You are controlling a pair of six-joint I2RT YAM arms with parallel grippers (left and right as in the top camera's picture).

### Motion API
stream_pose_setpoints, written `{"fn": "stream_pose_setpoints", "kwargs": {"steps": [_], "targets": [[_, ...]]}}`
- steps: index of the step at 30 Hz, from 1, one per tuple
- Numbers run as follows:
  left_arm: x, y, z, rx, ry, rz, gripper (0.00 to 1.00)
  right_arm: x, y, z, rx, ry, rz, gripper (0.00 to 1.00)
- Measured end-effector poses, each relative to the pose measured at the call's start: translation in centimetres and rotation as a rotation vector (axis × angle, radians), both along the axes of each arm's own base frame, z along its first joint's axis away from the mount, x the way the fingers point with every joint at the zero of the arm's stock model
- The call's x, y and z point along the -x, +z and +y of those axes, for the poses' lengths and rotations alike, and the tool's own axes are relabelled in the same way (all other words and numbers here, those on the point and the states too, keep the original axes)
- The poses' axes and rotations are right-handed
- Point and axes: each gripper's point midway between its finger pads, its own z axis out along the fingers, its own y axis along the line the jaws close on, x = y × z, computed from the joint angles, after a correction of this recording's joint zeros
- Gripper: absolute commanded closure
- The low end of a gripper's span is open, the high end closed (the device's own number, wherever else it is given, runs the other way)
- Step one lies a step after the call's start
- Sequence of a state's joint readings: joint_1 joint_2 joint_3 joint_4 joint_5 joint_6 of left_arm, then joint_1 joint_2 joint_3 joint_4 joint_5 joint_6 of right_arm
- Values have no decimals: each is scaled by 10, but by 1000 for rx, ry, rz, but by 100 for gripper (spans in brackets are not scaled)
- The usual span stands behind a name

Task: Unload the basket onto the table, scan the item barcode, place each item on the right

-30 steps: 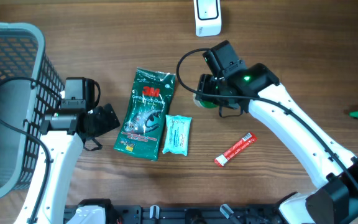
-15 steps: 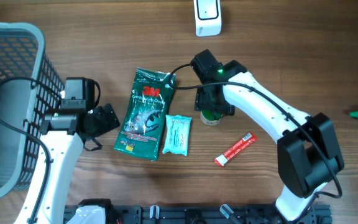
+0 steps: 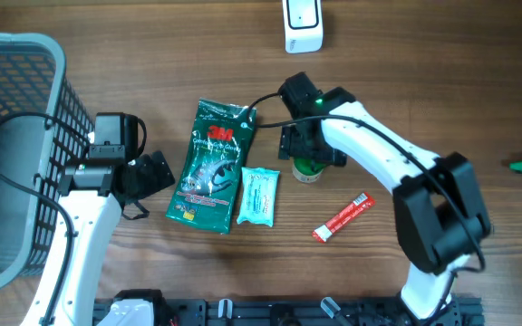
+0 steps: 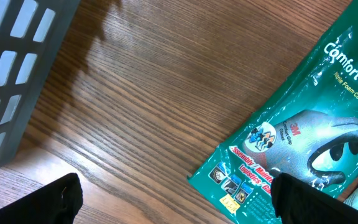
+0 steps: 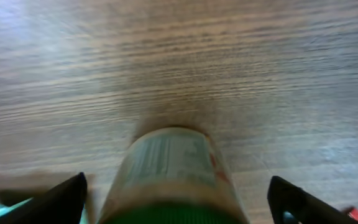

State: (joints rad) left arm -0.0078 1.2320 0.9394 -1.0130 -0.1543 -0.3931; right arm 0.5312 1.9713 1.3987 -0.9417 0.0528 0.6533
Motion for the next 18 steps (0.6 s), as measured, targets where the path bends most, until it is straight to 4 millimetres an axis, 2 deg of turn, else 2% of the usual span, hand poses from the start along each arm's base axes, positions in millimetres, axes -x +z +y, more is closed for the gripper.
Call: {"fn": "stream_pose_setpoints", "kwargs": {"steps": [1, 3, 5, 9, 14, 18], "targets": [[0, 0, 0, 0, 0, 0, 0, 2, -9, -1, 12, 0, 21, 14], [0, 0, 0, 0, 0, 0, 0, 5, -23, -1, 25, 1, 59, 26], [0, 0, 0, 0, 0, 0, 0, 4, -23, 0, 18, -1, 57, 33], [0, 0, 0, 0, 0, 0, 0, 4, -23, 1, 8, 2, 62, 38], [0, 0, 0, 0, 0, 0, 0, 14, -19, 4, -37, 38, 138, 36], [0, 0, 0, 0, 0, 0, 0, 39, 5, 18, -189, 56, 312, 35]]}}
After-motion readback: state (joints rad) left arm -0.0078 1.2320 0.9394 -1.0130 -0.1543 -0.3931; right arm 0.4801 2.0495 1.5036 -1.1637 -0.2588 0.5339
